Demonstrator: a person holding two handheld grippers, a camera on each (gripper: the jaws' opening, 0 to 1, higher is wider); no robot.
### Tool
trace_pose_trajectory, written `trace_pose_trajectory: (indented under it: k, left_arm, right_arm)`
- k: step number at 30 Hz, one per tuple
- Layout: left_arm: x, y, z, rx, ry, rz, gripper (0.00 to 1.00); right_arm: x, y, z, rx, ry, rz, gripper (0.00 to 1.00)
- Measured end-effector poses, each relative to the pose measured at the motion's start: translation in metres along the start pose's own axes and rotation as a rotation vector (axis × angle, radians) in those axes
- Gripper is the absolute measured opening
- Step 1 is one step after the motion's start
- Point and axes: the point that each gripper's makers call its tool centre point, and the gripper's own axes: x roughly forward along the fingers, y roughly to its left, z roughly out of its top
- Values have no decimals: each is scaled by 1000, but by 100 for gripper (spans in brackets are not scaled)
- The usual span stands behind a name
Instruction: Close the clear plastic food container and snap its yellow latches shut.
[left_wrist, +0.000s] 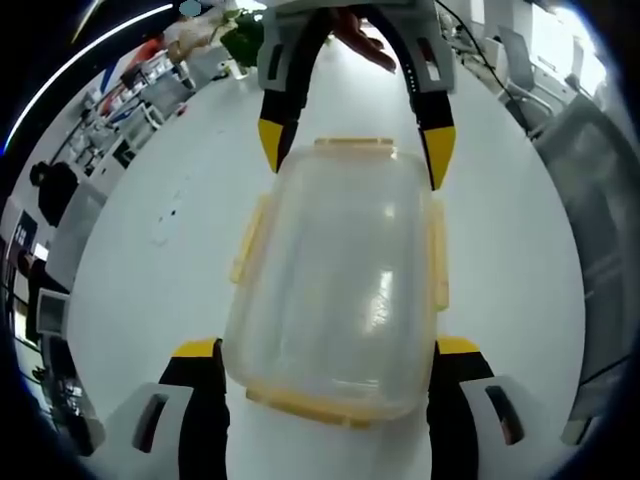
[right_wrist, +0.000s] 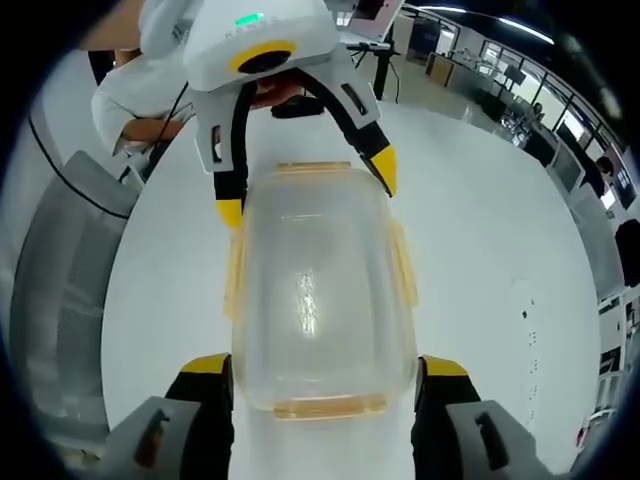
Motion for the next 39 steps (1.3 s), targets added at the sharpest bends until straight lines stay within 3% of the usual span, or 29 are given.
trace_pose_trajectory:
  k: [21,39]
  left_arm:
    - [3,3,-1,-12,-6,-7,83]
    - [-10,3,-13,-88,-17,42,85]
  right_arm:
    - [4,-3,-3,-8,2,14,75]
    - [-9,6,-25,28,-11,-38,81]
